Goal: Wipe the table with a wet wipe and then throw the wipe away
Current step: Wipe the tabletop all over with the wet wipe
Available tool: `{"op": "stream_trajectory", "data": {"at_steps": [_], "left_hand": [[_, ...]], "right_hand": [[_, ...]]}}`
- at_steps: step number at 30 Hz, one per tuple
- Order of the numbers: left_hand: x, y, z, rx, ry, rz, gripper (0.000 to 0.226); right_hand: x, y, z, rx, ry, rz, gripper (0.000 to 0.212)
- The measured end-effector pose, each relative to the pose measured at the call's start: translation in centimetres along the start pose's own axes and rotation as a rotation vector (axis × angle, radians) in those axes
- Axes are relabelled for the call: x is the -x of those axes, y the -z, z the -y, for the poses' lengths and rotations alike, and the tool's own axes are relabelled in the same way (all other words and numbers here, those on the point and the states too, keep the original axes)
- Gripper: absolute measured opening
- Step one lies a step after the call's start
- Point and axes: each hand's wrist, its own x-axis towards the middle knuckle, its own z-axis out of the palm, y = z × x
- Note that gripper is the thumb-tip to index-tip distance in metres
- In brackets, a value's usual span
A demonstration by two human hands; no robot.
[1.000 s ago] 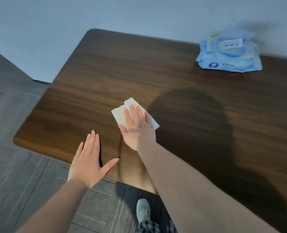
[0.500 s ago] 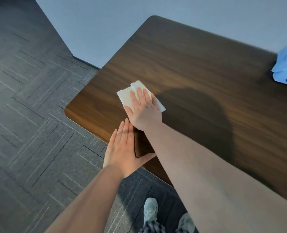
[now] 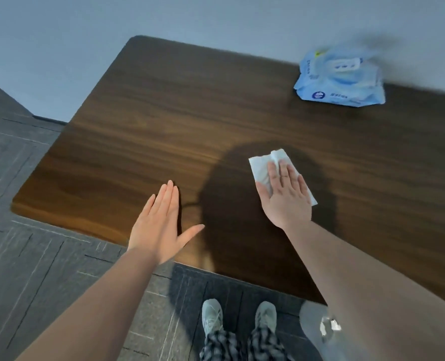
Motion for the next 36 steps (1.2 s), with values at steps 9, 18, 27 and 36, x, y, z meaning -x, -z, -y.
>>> {"op": "stream_trajectory", "data": {"at_steps": [9, 18, 27, 36], "left_hand": [[-5.2, 0.6, -18.3, -0.047, -0.409, 0.050, 0.098], [-6.1, -1.4, -34.0, -0.093, -0.626, 0.051, 0.098], [-6.6, -1.5, -36.5, -0.092, -0.635, 0.031, 0.095], [-5.8, 0.2, -25.2, 0.045, -0.423, -0.023, 0.087]], "right_hand": [[9.7, 1.2, -24.5, -0.066, -0.551, -0.071, 0.064], [18.1, 1.2, -39.9, -0.168, -0.902, -0.121, 0.064], [17.9, 0.4, -39.2, -0.189, -0.886, -0.106, 0.064], [11.7, 0.2, -22.3, -0.138, -0.390, -0.096, 0.063]]}}
